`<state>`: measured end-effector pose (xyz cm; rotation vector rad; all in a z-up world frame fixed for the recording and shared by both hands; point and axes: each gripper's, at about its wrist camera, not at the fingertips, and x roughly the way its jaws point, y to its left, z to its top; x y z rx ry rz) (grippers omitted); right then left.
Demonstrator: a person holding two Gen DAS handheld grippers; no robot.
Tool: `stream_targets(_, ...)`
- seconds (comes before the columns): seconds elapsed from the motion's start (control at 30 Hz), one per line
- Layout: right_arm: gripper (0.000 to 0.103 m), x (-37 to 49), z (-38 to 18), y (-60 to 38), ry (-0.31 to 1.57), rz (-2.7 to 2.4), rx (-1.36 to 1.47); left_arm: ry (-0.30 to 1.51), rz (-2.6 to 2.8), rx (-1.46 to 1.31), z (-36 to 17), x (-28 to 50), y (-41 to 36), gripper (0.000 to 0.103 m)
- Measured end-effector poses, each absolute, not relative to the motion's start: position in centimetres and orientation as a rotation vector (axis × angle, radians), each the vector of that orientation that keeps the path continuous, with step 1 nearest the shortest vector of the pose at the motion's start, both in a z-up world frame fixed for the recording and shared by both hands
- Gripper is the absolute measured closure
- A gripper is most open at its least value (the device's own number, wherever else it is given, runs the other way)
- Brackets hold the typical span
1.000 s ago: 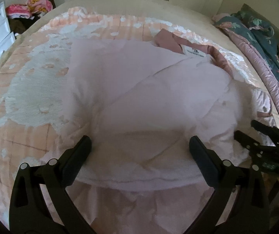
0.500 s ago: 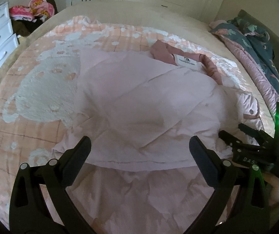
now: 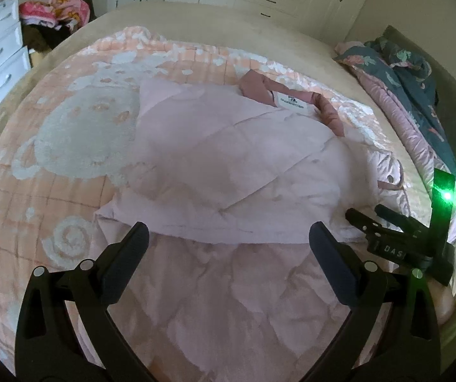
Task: Fold large clothes
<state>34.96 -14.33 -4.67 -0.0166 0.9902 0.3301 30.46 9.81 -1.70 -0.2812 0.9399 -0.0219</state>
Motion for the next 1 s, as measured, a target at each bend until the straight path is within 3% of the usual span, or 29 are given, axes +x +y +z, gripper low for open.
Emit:
stream_targets(0.63, 0.004, 30.7, -4.0, -16.1, 1.054, 0.355, 0.094, 0.933, -0.029, -0.275, -0.8, 27.6, 9.2, 0.009)
stream_targets(1.0, 0.004, 27.5, -1.4, -17.1, 0.992, 0.373, 0.108, 0.921, -0.036, -0.271, 0.0, 26.0, 8.4, 0.009)
